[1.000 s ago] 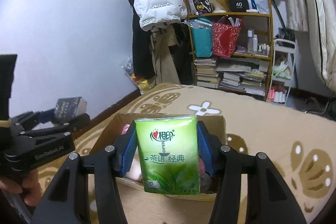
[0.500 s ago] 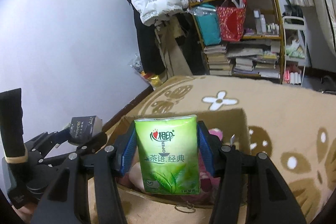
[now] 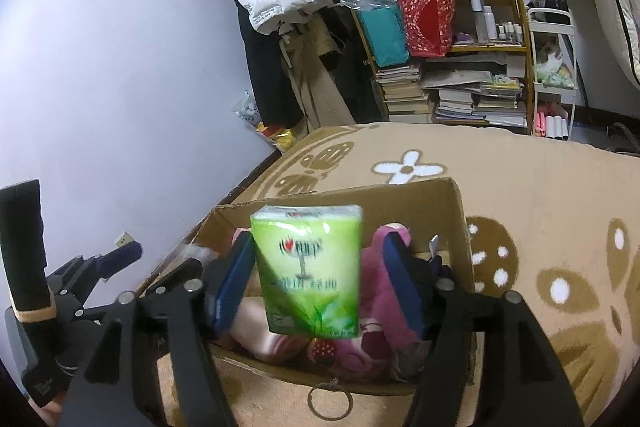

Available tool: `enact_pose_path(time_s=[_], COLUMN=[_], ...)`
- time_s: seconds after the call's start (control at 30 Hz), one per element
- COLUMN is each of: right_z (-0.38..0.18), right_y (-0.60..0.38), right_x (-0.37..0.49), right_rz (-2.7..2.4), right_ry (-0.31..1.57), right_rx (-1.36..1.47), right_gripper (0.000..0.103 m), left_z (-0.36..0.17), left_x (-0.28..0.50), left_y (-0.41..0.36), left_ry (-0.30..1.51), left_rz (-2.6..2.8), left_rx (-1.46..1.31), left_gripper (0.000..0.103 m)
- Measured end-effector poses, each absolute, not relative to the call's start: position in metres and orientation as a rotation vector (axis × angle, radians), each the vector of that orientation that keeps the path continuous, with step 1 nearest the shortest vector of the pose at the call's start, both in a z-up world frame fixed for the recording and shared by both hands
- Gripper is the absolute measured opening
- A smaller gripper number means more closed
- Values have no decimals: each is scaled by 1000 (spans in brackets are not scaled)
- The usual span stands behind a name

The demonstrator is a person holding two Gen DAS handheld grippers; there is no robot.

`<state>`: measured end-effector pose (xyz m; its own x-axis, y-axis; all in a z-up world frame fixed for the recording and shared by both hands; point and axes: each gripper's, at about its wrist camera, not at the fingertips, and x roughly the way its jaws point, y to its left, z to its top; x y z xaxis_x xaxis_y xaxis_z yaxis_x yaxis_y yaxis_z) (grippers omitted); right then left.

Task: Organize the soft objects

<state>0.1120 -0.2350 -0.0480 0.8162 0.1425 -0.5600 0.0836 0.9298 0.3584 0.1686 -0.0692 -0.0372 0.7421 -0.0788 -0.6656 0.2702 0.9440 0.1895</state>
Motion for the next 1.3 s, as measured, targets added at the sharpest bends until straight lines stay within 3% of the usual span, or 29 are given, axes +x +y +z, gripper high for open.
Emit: enact_pose_path(time_s=[0.17, 0.27, 0.63, 1.3], right_z=[-46, -47, -35, 5], right_y=[-237, -239, -236, -214], right_x=[108, 105, 89, 34], right_rz=[5, -13, -75, -102], right_ry=[619, 633, 634, 589], right_rx=[375, 358, 270, 225], right_gripper=[83, 84, 99, 100], left_z=[-37, -35, -23, 23], left_x=[167, 164, 158, 96], left_y=[-72, -69, -44, -3], left_ry=[718, 711, 713, 653], left_rz=[-185, -181, -160, -164], left_rx=[322, 320, 257, 154], left_gripper=[88, 96, 102, 102])
